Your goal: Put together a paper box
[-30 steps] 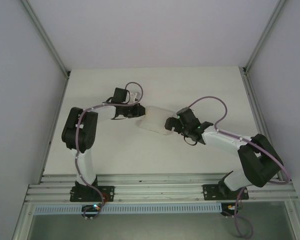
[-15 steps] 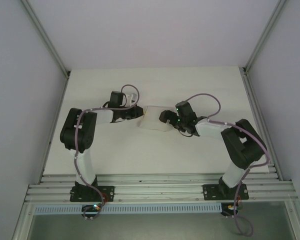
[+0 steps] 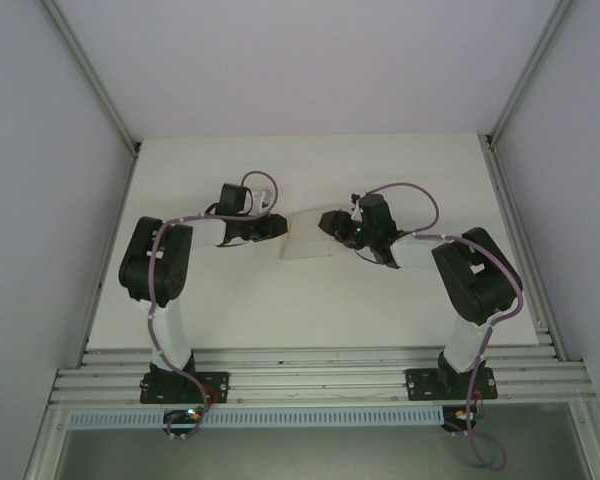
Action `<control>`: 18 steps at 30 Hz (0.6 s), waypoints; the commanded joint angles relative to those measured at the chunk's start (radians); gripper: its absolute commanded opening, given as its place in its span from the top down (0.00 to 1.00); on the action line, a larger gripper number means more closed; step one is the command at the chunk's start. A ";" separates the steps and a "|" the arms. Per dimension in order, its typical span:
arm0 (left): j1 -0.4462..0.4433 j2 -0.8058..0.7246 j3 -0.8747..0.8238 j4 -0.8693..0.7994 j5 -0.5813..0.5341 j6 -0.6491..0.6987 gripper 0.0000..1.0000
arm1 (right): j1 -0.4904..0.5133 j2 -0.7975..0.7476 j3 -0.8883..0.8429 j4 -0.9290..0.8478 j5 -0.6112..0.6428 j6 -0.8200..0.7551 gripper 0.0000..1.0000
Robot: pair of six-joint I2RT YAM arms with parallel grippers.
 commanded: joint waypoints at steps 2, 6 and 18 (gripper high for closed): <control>-0.025 -0.128 0.067 -0.067 -0.044 0.086 0.38 | -0.001 -0.086 -0.034 -0.027 -0.017 0.041 0.55; -0.059 -0.251 0.059 -0.110 -0.171 0.223 0.00 | -0.013 -0.150 -0.060 -0.084 -0.008 0.084 0.58; -0.373 -0.507 -0.132 -0.051 -0.440 0.856 0.00 | -0.182 -0.193 -0.046 -0.233 -0.313 0.320 0.66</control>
